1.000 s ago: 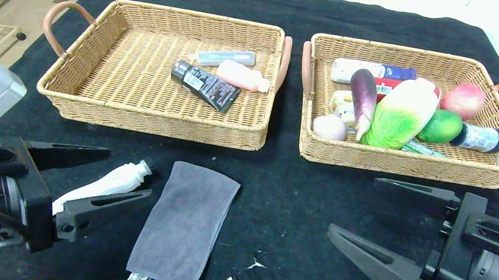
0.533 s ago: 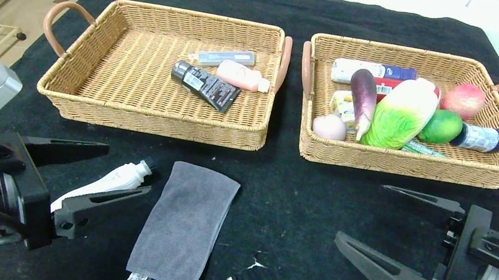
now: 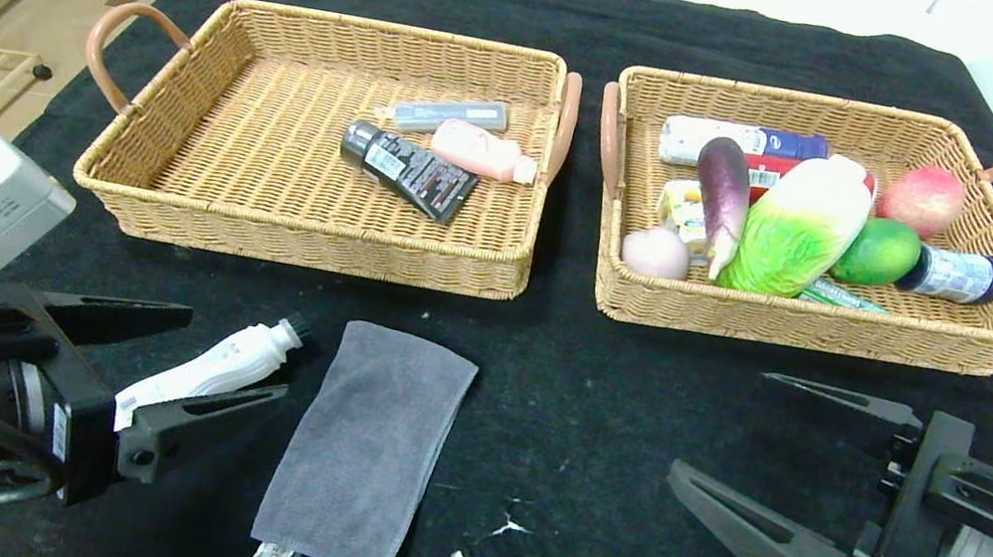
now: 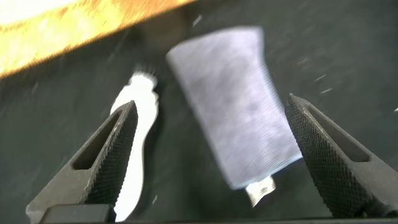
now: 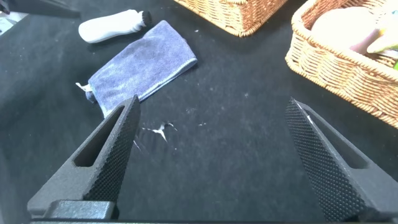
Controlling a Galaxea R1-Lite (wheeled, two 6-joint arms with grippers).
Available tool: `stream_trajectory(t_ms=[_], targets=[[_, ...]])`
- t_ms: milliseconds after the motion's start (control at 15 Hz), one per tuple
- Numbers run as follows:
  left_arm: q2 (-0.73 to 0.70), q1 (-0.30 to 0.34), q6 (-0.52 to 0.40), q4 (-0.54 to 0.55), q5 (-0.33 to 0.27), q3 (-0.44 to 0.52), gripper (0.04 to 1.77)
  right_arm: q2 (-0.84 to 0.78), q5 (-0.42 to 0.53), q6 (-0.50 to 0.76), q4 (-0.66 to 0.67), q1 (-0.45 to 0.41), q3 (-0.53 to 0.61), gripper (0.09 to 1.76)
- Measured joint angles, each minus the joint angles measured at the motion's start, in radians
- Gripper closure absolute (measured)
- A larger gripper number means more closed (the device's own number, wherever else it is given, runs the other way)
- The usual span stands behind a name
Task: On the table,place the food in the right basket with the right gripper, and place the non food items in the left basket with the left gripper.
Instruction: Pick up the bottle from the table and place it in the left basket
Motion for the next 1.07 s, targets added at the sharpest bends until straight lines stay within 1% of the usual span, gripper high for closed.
stream_trajectory(t_ms=[200, 333, 467, 600, 667, 733, 867, 1067], targets=[[0.023, 0.010, 0.006, 0.141, 0.096, -0.069, 0.09, 0.000, 0.000, 0.000, 0.000, 0.000, 0.004, 0.15], [0.039, 0.032, 0.034, 0.237, 0.141, -0.135, 0.09, 0.000, 0.000, 0.000, 0.001, 0.000, 0.005, 0.15], [0.054, 0.060, 0.063, 0.375, 0.153, -0.215, 0.09, -0.002, 0.000, 0.000, 0.001, 0.001, 0.006, 0.15], [0.067, 0.079, 0.093, 0.527, 0.151, -0.291, 0.09, -0.006, 0.000, 0.000, 0.000, 0.002, 0.007, 0.15], [0.073, 0.085, 0.104, 0.577, 0.150, -0.326, 0.09, -0.007, 0.000, -0.001, 0.001, 0.002, 0.007, 0.15], [0.085, 0.089, 0.113, 0.607, 0.147, -0.359, 0.09, -0.009, -0.001, -0.001, 0.001, 0.001, 0.007, 0.15], [0.117, 0.102, 0.129, 0.627, 0.146, -0.397, 0.09, -0.010, -0.001, 0.000, 0.001, -0.006, 0.006, 0.15], [0.163, 0.107, 0.141, 0.625, 0.152, -0.415, 0.09, -0.011, -0.001, 0.000, 0.001, -0.011, 0.008, 0.15]])
